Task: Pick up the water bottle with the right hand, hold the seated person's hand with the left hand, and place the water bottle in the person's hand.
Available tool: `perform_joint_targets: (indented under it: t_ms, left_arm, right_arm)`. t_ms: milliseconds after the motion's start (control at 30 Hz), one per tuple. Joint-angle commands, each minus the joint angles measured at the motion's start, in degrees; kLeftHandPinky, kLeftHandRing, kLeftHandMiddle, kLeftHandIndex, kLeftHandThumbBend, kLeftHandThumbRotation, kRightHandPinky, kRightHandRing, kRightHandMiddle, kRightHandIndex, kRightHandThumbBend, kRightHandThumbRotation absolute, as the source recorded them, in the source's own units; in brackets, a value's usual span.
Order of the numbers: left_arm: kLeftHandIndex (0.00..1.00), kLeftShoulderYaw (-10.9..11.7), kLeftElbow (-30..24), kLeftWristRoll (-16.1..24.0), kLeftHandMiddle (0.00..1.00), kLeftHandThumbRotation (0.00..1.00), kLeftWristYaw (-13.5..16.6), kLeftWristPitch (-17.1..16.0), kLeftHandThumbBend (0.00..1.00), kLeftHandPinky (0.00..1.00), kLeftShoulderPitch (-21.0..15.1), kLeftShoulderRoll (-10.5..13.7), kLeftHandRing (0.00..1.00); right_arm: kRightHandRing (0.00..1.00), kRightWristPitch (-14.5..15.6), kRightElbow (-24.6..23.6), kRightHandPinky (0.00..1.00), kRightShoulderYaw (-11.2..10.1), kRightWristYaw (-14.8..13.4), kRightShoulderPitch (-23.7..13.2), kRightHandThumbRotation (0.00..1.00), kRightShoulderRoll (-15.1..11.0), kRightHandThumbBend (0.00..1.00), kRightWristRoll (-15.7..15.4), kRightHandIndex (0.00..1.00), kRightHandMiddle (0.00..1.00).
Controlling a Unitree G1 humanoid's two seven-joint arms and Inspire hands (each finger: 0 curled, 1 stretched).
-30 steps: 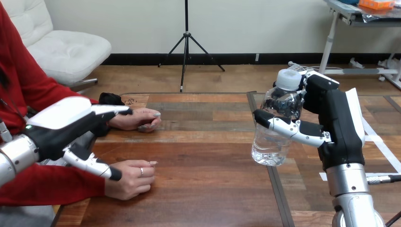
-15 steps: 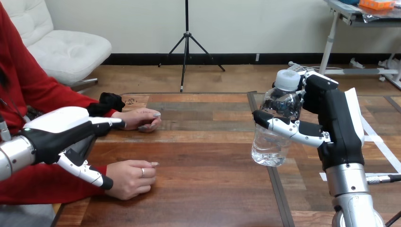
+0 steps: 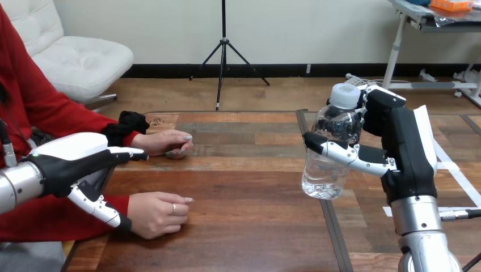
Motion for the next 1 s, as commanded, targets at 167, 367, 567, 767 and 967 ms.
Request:
perform_joint_targets:
  t_ms: [167,367,567,767,967]
  left_arm:
    - [0.91,-2.5,2.9,1.7,0.92,0.48,3.1,1.8,1.0,0.81,-4.3,-1.1,0.89]
    - [0.91,-3.6,4.3,2.6,0.92,0.47,4.4,3.0,1.0,0.81,-4.8,-2.4,0.89]
    - [0.91,-6.2,5.1,5.5,0.91,0.44,7.7,4.9,1.0,0.82,-5.5,-3.4,0.89]
    - [0.9,-9.3,5.7,10.1,0.89,0.44,14.1,7.5,1.0,0.82,-6.4,-4.1,0.87]
    - [0.88,-10.7,6.9,11.9,0.87,0.39,16.6,10.3,1.0,0.81,-7.2,-4.9,0.85]
  right_arm:
    - [0.33,0.4,-5.7,0.28,0.1,0.6,-4.7,0.0,0.7,0.8,1.8,0.48,0.49]
    - [0.33,1.1,-6.8,0.28,0.2,1.0,-4.6,0.0,0.9,0.8,2.4,0.48,0.49]
    - [0.33,1.6,-7.8,0.28,0.3,1.2,-4.5,0.0,1.0,0.8,2.5,0.48,0.49]
    - [0.33,2.7,-9.4,0.28,0.5,1.3,-4.2,0.0,1.2,0.79,2.5,0.48,0.49]
    - [0.34,3.9,-11.1,0.28,0.6,1.0,-4.1,0.0,1.3,0.79,1.8,0.48,0.49]
